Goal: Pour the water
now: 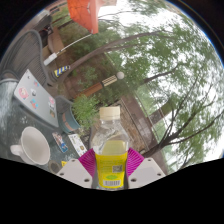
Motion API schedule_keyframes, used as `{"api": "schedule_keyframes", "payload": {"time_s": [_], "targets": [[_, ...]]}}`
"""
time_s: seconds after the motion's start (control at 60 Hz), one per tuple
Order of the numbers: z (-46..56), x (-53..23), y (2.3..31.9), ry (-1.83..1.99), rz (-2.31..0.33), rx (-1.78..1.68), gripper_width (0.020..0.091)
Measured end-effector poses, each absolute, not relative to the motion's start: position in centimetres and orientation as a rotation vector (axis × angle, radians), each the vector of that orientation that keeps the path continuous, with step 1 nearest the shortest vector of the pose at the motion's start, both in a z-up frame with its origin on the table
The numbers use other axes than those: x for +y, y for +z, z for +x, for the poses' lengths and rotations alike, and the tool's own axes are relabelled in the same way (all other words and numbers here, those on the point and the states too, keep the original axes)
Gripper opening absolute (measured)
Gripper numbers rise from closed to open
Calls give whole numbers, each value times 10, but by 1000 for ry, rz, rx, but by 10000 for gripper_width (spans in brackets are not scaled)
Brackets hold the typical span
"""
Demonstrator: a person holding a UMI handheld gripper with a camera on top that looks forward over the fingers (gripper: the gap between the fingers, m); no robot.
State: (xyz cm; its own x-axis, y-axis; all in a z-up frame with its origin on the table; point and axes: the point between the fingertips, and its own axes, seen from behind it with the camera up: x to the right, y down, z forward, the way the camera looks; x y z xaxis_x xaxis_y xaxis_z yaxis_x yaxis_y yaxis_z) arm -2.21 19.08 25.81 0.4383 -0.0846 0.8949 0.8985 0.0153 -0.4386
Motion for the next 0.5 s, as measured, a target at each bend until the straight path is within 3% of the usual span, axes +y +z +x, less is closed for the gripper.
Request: {"api": "schedule_keyframes", "payload": {"time_s": [0.05,0.133,0.283,0.383,0.5], "targets": [[-8,185,233,-571,-1491,-517,355],[-4,183,164,-69,-1631,-171,357],[26,187,95,81,-1728,-23,355],[24,188,74,106,-1753,-36,355],[23,189,77,94,-1743,-54,358]]}}
